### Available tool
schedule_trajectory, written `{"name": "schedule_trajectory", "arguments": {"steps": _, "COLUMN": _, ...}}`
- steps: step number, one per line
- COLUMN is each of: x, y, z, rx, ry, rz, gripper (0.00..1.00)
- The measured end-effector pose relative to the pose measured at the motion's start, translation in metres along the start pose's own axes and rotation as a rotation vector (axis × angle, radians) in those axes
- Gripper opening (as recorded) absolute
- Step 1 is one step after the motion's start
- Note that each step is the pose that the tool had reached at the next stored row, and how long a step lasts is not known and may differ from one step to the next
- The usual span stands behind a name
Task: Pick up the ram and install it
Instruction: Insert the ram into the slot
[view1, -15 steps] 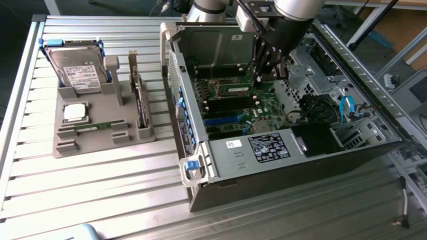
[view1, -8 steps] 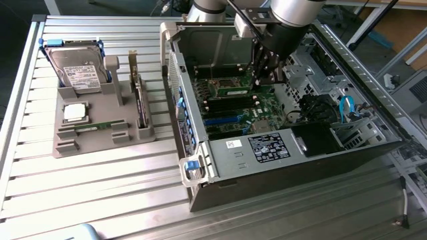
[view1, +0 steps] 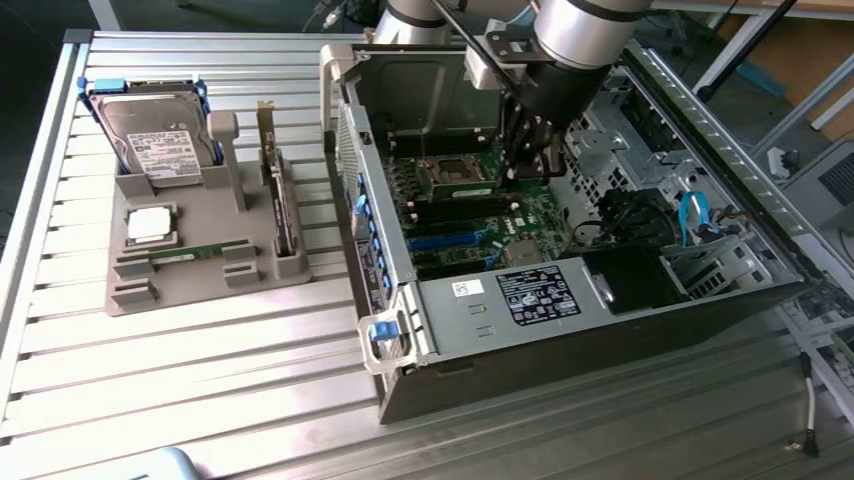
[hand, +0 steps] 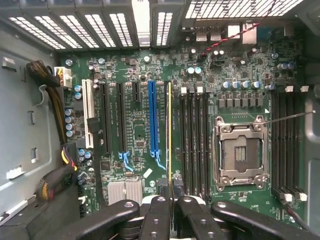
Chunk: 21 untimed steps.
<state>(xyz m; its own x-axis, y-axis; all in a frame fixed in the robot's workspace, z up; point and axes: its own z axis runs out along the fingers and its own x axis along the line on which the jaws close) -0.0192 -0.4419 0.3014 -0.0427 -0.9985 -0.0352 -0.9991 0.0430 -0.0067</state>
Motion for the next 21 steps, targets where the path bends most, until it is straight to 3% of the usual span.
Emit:
{"name": "schedule_trajectory", "arguments": {"steps": 13, "x": 0.001, "y": 0.0001, "z": 0.0210, "rx": 0.0018, "ry": 0.0000, "rz": 0.000, "gripper": 0.12}}
{"name": "schedule_trajectory", "arguments": {"steps": 21, "x": 0.001, "y": 0.0002, "z": 0.0219, "rx": 0.0019, "ry": 0.0000, "rz": 0.000, "gripper": 0.12}}
